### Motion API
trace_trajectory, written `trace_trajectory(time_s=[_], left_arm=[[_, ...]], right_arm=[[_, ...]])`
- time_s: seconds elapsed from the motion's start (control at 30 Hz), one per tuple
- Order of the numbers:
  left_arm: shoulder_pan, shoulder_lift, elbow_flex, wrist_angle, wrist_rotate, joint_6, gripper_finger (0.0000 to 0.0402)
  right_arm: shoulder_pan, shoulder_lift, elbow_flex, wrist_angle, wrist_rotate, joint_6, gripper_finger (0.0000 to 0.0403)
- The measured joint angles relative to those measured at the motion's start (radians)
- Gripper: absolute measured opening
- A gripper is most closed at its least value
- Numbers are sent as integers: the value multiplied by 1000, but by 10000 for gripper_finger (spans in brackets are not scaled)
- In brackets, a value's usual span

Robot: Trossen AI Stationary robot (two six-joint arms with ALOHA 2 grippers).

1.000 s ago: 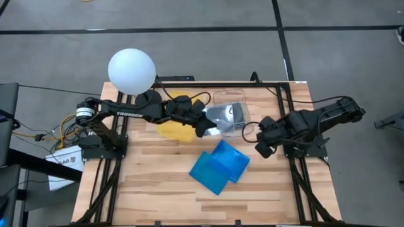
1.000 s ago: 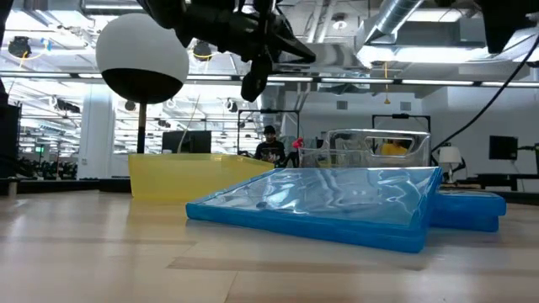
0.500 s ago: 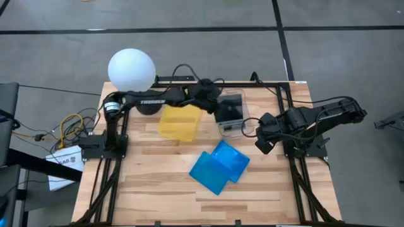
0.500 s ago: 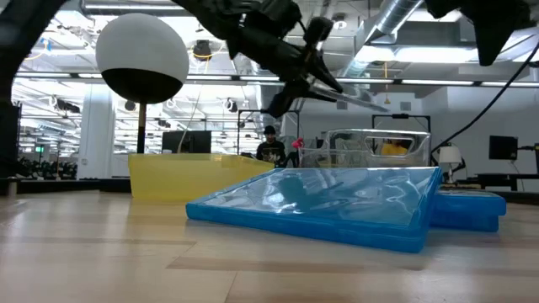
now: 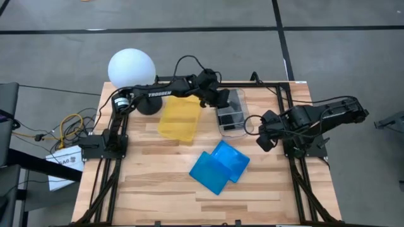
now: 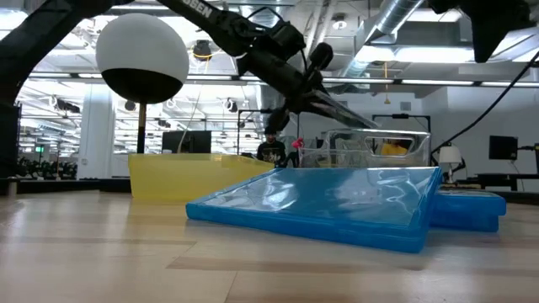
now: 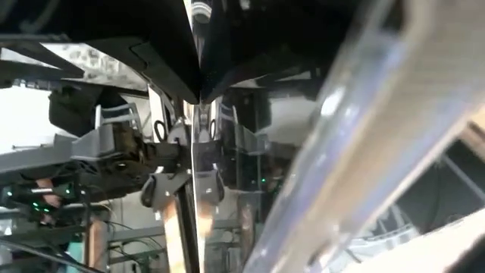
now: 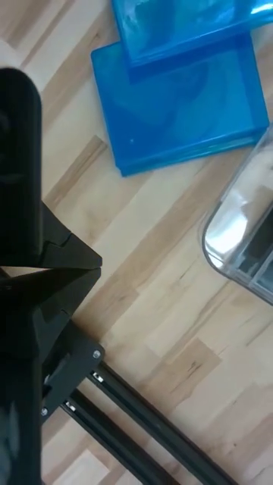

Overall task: Pick & place jewel cases by type
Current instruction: Put the black CD case into the transparent bin

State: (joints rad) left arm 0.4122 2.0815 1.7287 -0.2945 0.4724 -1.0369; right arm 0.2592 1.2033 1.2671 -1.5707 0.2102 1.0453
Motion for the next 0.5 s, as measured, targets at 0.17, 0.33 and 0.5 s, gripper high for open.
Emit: trace_trajectory(time_s=[0.17, 0.33, 0.5], left_arm=[[1, 1, 0, -10, 0, -58, 83], [-16, 57, 1, 13, 19, -102, 83], [-27, 84, 30, 11, 9, -97, 83]], right_arm=[[0, 1, 0, 0, 11, -5, 0], [0, 0, 0, 0, 34, -7, 0], [0, 0, 0, 4, 40, -6, 0]])
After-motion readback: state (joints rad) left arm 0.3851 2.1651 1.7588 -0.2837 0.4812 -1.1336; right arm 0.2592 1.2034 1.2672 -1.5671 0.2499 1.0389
